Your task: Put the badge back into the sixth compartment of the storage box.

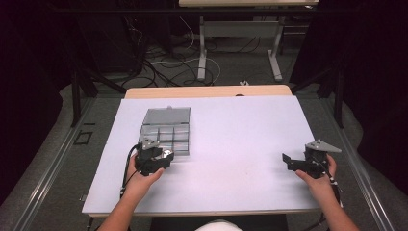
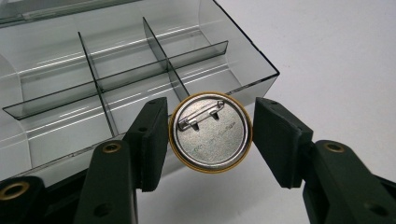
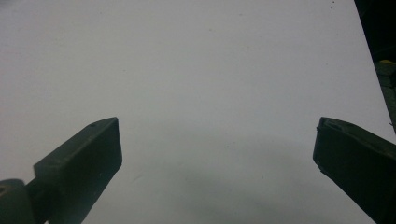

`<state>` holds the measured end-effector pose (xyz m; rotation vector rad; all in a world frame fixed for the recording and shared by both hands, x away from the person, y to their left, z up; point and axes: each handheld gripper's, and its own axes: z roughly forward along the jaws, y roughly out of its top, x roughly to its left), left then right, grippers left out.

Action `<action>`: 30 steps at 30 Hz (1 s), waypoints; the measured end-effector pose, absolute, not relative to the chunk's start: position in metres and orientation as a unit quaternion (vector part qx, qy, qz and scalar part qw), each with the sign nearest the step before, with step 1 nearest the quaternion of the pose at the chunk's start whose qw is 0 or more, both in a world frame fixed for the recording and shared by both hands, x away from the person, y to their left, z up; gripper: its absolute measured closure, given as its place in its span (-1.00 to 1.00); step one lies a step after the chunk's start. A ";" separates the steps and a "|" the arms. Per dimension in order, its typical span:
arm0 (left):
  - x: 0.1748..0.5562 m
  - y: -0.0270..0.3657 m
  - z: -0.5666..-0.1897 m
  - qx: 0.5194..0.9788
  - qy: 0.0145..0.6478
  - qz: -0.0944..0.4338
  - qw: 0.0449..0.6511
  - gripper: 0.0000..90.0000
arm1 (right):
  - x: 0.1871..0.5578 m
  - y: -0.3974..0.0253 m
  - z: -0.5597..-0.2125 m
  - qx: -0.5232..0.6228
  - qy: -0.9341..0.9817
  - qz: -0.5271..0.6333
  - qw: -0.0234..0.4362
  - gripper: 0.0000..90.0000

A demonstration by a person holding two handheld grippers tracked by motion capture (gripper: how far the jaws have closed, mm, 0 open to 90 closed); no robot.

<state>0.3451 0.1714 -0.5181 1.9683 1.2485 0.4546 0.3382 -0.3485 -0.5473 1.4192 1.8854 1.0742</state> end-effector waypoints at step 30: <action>0.344 0.174 -0.502 0.750 0.493 0.187 0.399 0.04 | 0.338 -0.348 -0.547 0.529 0.699 0.396 0.274 -0.98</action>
